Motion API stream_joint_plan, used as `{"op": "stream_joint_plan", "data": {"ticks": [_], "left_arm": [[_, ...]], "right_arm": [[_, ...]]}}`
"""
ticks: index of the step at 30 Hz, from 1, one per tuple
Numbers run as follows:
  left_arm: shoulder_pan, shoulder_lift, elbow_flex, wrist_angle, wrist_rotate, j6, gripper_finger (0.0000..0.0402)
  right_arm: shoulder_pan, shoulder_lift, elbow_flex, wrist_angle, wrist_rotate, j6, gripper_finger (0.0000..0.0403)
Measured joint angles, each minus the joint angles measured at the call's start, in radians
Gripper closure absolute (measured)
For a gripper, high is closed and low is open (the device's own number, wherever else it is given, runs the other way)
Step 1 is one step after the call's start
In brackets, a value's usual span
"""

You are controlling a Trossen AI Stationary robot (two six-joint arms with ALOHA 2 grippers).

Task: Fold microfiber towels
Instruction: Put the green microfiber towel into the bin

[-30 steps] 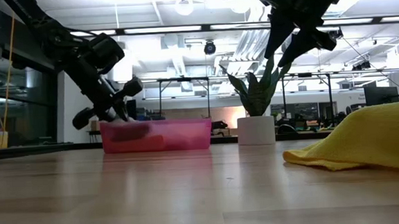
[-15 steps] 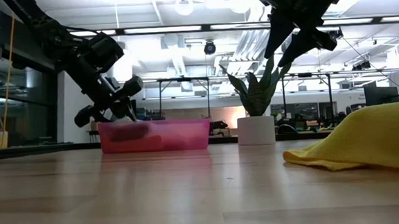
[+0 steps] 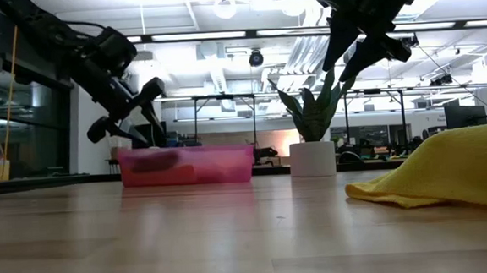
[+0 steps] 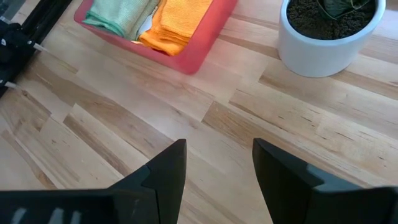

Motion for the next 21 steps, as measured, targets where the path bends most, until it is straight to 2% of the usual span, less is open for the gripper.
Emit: {"op": "stream_joint_plan", "data": {"ticks": [7, 11, 14, 17, 18, 21], "left_arm": [[0.043, -0.086, 0.011, 0.008, -0.001, 0.001, 0.019], [0.015, -0.069, 0.056, -0.002, 0.02, 0.085, 0.0201], [-0.033, -0.013, 0.093, -0.043, 0.011, 0.136, 0.0255], [-0.08, 0.059, 0.127, -0.061, -0.027, 0.169, 0.0355], [-0.093, 0.085, 0.134, -0.063, -0.047, 0.176, 0.0377], [-0.112, 0.164, 0.155, -0.077, -0.111, 0.175, 0.0386]], "right_arm": [[0.0, 0.0, 0.0, 0.0, 0.001, 0.018, 0.0226], [0.0, 0.0, 0.0, 0.0, 0.002, 0.018, 0.0226], [0.0, 0.0, 0.0, 0.0, 0.005, 0.019, 0.0226], [0.0, 0.0, 0.0, 0.0, 0.005, 0.02, 0.0226], [0.0, 0.0, 0.0, 0.0, 0.005, 0.023, 0.0226], [0.0, 0.0, 0.0, 0.0, 0.005, 0.042, 0.0226]]}}
